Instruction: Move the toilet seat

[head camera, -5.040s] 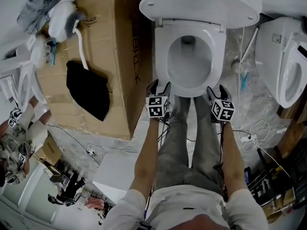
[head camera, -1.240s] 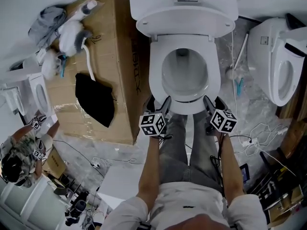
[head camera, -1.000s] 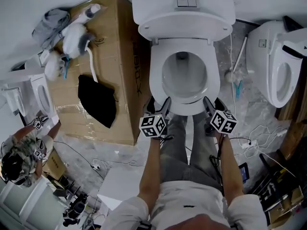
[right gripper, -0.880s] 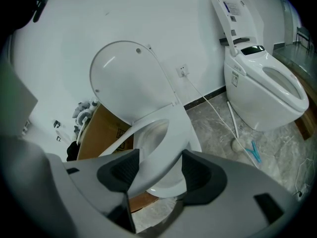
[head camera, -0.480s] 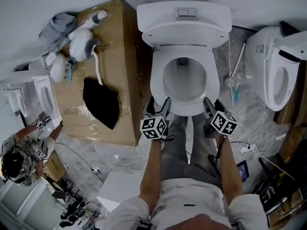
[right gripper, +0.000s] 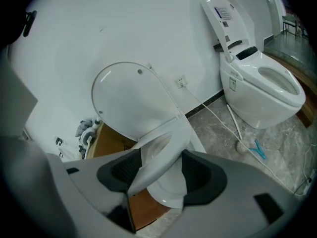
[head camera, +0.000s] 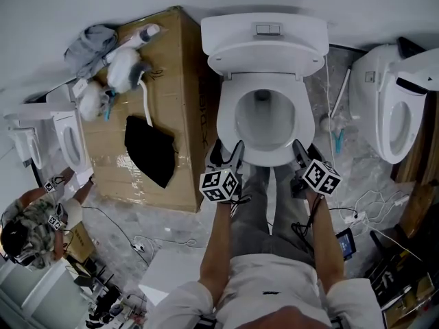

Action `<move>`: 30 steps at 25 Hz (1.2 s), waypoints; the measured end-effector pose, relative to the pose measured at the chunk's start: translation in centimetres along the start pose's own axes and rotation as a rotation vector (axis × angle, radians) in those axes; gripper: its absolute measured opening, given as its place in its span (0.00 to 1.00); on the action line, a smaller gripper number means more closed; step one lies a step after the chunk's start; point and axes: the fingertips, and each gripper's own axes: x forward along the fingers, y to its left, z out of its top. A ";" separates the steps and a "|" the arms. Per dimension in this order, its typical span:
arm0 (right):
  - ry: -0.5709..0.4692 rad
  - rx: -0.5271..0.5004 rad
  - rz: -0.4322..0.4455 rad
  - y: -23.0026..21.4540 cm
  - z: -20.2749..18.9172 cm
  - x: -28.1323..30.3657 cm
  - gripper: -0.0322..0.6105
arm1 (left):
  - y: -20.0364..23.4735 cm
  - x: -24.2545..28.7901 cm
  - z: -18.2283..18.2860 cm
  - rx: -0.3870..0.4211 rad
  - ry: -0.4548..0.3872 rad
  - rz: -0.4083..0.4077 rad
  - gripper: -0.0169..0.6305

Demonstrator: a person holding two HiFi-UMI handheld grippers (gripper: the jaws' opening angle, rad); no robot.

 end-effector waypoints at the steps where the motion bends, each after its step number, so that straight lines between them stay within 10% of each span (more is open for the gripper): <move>1: -0.005 0.007 0.001 0.1 0.2 -0.1 0.50 | -0.2 -0.2 0.3 0.020 -0.005 -0.002 0.55; 30: -0.094 0.207 0.061 3.3 6.1 -0.9 0.50 | -7.9 -4.2 4.4 0.519 0.012 -0.205 0.48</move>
